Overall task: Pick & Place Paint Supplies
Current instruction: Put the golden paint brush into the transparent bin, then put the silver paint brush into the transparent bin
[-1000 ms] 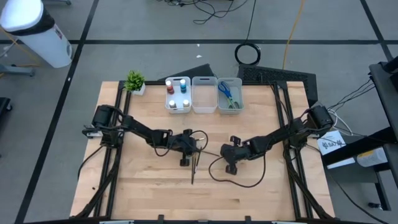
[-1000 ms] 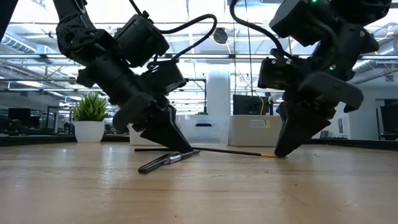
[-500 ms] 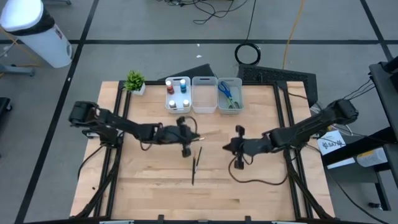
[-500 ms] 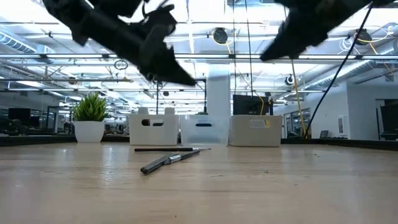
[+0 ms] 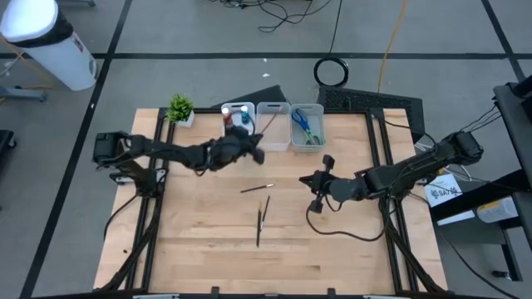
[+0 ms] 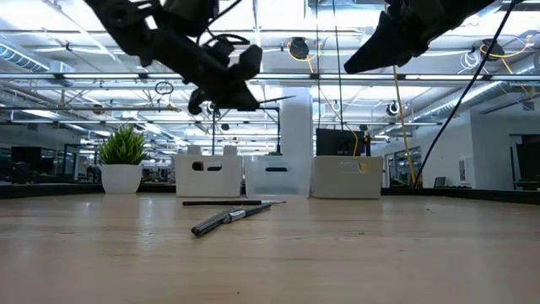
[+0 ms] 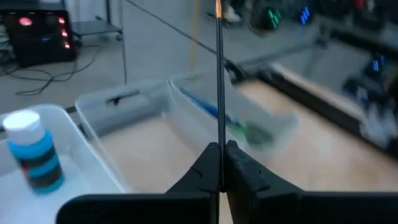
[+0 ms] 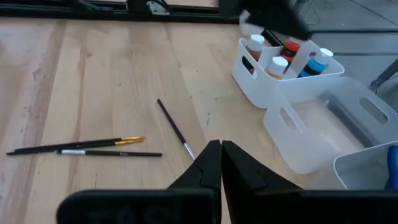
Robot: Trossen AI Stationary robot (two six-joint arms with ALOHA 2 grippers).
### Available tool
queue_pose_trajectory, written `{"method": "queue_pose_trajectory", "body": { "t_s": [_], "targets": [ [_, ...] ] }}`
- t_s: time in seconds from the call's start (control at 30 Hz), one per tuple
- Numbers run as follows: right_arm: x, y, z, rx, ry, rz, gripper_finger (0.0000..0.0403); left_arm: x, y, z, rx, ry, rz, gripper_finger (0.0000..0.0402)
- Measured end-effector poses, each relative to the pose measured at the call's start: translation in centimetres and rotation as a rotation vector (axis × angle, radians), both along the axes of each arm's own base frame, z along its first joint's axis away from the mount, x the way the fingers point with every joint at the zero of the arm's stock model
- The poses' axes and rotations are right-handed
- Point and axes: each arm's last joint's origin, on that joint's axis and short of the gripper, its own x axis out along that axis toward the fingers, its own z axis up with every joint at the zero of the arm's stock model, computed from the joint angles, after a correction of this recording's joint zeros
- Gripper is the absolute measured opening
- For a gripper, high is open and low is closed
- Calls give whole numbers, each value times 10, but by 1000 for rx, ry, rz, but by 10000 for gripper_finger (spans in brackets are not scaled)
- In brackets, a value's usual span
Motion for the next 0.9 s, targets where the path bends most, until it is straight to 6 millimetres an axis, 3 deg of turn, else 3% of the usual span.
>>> {"method": "queue_pose_trajectory", "body": {
  "t_s": [0.23,0.53,0.9],
  "targets": [
    [0,0,1,1,-10,-1,0,27,30,-12,-64,9,45,10],
    [-2,-1,-7,-1,2,-1,0,46,46,-43,-152,34,86,13],
    [-1,-1,-5,7,-18,1,0,46,46,-49,-166,52,92,107]
  ]
}}
